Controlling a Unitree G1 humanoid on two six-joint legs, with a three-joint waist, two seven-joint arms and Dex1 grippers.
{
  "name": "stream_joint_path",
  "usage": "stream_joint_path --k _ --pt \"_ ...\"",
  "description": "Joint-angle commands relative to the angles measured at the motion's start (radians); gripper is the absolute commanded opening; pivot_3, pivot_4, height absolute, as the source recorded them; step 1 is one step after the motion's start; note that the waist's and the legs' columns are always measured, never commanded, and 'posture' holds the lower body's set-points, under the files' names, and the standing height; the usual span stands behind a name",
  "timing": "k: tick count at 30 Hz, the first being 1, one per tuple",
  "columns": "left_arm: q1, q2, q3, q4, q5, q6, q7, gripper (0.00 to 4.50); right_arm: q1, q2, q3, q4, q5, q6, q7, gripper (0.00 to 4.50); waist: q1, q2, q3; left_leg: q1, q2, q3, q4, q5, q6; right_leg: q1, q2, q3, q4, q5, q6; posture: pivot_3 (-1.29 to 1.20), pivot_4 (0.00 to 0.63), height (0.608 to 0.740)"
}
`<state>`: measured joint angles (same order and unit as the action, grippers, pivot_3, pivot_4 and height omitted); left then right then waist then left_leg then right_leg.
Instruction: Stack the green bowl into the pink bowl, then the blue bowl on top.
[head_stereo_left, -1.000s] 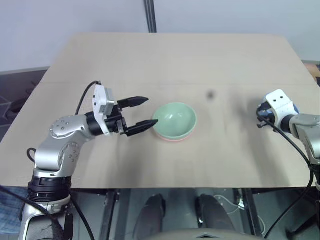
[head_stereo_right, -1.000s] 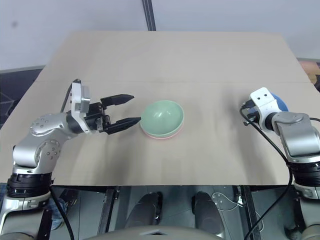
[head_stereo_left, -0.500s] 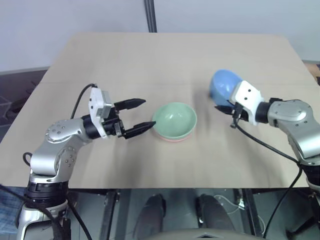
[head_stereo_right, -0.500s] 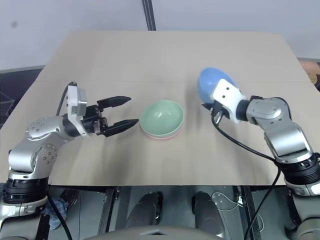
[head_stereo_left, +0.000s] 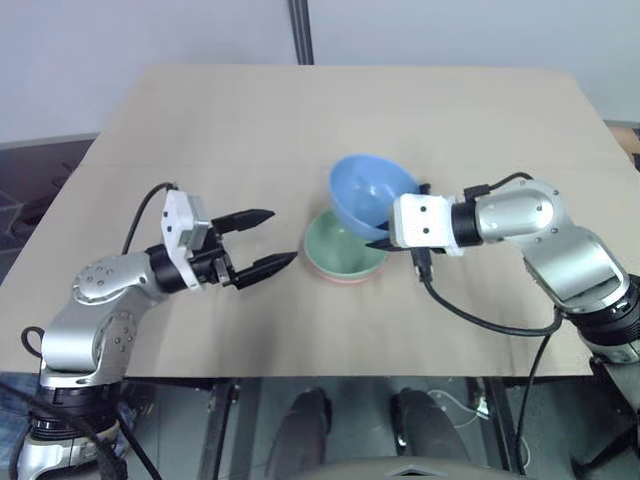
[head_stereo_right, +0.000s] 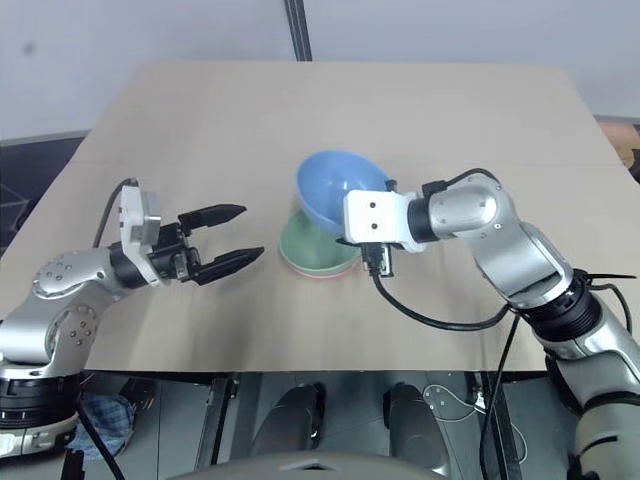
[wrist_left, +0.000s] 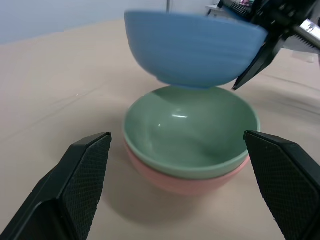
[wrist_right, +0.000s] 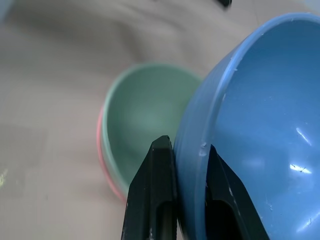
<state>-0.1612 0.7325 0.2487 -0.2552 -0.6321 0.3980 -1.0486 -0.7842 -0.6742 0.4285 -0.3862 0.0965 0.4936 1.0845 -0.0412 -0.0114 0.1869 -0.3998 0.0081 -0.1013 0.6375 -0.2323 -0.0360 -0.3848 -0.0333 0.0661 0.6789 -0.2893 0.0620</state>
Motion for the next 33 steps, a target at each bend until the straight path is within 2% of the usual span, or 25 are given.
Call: stream_joint_path --k 1,6,13,20,23,26,33 --pt "0.015 0.016 0.037 -0.044 -0.012 -0.017 0.003 4.50 -0.024 0.022 -0.003 -0.040 -0.001 -0.007 0.003 0.39 0.000 0.000 0.000 0.000 0.000 0.000 0.000 0.000 0.000 0.000 0.000 0.000 0.000 0.000 0.000 0.00 0.150 0.740" --pt "0.025 0.016 0.042 -0.052 -0.016 -0.012 0.011 4.50 -0.045 0.064 -0.026 -0.040 0.016 0.060 -0.019 2.56 0.000 0.000 0.000 0.000 0.000 0.000 0.000 0.000 0.000 0.000 0.000 0.000 0.001 0.000 0.000 0.00 0.150 0.740" --pt "0.056 0.015 0.063 -0.075 -0.019 0.006 0.041 4.50 -0.006 0.053 -0.170 0.010 0.101 0.105 -0.040 2.56 0.002 0.000 0.000 0.000 0.000 0.000 0.000 0.000 0.000 0.000 0.000 0.000 0.000 0.000 0.000 0.00 0.150 0.740" --pt "0.163 0.011 0.115 -0.136 -0.003 0.004 0.098 4.50 0.232 -0.051 -0.369 0.011 0.232 0.122 -0.015 2.56 0.003 0.000 0.000 0.000 -0.001 0.000 -0.001 0.000 0.000 0.000 -0.001 0.000 -0.001 0.000 0.000 0.00 0.150 0.740" --pt "0.233 0.002 0.150 -0.161 0.002 0.001 0.133 4.50 0.364 -0.114 -0.407 0.053 0.211 0.052 -0.006 2.56 0.002 0.000 0.000 0.000 0.000 0.000 -0.001 0.000 0.000 0.000 -0.001 0.000 -0.001 0.000 0.000 0.00 0.150 0.740" --pt "0.307 0.001 0.174 -0.195 0.022 0.016 0.182 4.50 0.487 -0.126 -0.499 0.103 0.248 -0.028 0.008 2.56 0.001 0.000 0.000 0.001 0.000 0.002 -0.001 0.000 0.000 0.001 -0.001 0.001 0.000 0.000 0.000 0.00 0.150 0.740" --pt "0.393 0.002 0.202 -0.220 0.050 -0.019 0.204 4.50 0.644 -0.130 -0.632 0.180 0.305 -0.224 0.075 2.56 0.001 0.000 0.000 0.004 0.000 0.002 0.000 0.000 0.000 0.004 0.000 0.002 0.000 0.000 0.000 0.00 0.150 0.740"
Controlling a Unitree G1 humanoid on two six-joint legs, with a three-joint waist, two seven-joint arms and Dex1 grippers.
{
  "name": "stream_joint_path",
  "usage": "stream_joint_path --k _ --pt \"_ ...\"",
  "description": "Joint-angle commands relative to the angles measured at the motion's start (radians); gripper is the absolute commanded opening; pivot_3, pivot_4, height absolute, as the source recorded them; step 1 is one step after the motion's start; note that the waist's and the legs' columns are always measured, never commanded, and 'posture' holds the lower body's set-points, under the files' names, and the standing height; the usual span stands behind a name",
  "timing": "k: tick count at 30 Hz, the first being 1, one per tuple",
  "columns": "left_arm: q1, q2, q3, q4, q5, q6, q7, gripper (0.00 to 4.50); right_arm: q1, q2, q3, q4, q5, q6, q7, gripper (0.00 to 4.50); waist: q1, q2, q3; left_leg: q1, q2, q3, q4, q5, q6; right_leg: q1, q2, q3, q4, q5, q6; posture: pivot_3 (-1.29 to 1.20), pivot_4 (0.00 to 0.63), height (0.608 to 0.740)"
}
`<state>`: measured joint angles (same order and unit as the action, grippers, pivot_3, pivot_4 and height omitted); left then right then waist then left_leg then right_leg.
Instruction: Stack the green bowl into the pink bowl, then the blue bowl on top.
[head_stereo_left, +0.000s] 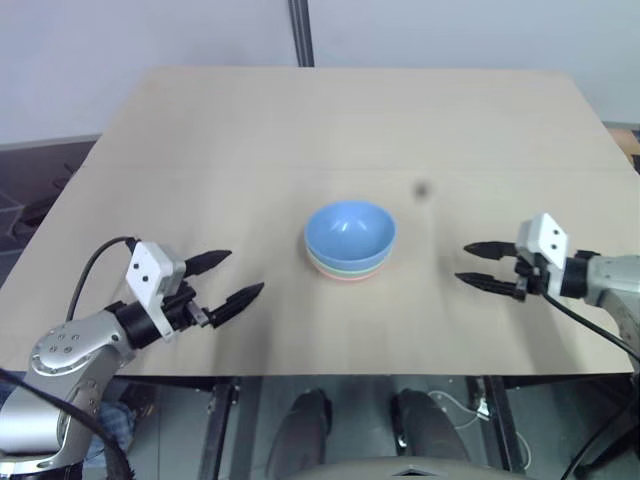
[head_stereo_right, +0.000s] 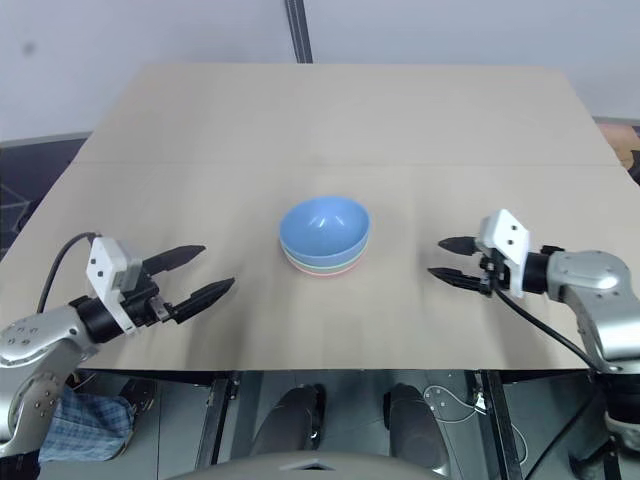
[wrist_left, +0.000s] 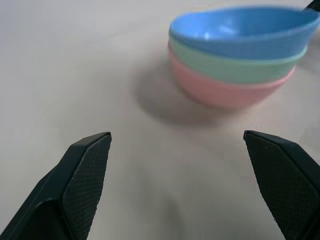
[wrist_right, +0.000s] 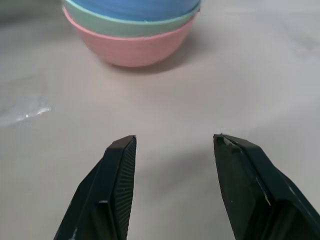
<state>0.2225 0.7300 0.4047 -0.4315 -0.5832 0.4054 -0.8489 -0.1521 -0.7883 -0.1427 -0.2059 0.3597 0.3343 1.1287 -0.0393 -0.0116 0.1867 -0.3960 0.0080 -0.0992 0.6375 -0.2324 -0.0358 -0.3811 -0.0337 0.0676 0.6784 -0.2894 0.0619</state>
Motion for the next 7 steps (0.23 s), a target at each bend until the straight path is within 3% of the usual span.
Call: stream_joint_path --k 1,7 --pt "0.013 0.007 0.052 -0.046 -0.001 -0.027 0.004 4.50 0.014 -0.015 -0.072 0.004 0.057 -0.073 0.039 2.56 -0.001 0.000 0.000 0.000 0.000 0.000 0.000 0.000 0.000 0.000 0.000 0.000 0.000 0.000 0.000 0.00 0.150 0.740" --pt "0.041 0.015 0.068 -0.067 0.007 -0.041 -0.014 4.50 0.021 -0.021 -0.097 0.010 0.114 -0.100 0.088 2.56 0.000 0.000 0.000 0.000 0.001 0.001 0.000 0.000 0.000 0.000 0.001 0.000 0.000 0.000 0.000 0.00 0.150 0.740"
